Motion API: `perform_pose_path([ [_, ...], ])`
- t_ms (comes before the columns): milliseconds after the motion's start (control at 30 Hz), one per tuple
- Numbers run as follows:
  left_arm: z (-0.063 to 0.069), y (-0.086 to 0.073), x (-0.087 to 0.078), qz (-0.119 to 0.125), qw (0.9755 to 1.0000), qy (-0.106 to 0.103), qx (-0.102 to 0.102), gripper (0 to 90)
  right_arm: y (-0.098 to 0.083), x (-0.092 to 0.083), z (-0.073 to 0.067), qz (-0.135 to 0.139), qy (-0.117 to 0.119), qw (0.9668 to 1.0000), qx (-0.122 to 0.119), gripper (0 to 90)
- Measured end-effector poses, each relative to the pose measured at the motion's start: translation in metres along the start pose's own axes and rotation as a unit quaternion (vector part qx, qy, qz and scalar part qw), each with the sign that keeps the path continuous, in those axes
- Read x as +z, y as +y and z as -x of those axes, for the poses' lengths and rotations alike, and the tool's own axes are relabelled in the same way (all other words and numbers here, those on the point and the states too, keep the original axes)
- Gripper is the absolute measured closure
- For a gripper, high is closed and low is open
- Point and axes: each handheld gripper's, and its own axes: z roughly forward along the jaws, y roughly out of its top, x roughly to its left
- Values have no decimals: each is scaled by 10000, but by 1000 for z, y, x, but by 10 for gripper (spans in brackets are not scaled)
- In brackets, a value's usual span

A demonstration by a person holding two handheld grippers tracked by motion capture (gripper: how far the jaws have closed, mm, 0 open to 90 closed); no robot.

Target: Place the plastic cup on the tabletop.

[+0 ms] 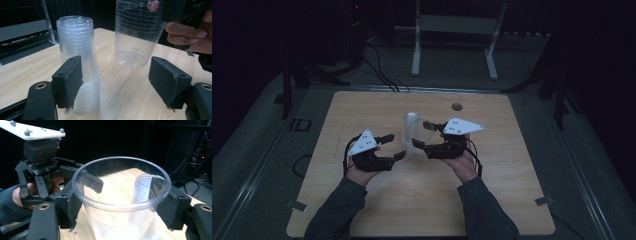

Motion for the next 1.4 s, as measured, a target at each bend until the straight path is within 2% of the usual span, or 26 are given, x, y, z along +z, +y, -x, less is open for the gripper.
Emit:
perform_pose_path([
  [567, -1, -2, 1, -34, 10000, -2, -11, 275, -5, -11, 6, -38, -181, 9998, -2, 283],
  [1400, -1, -2, 1, -27, 10000, 20, -20, 275, -25, -26, 16, -199, -477, 9987, 32, 283],
])
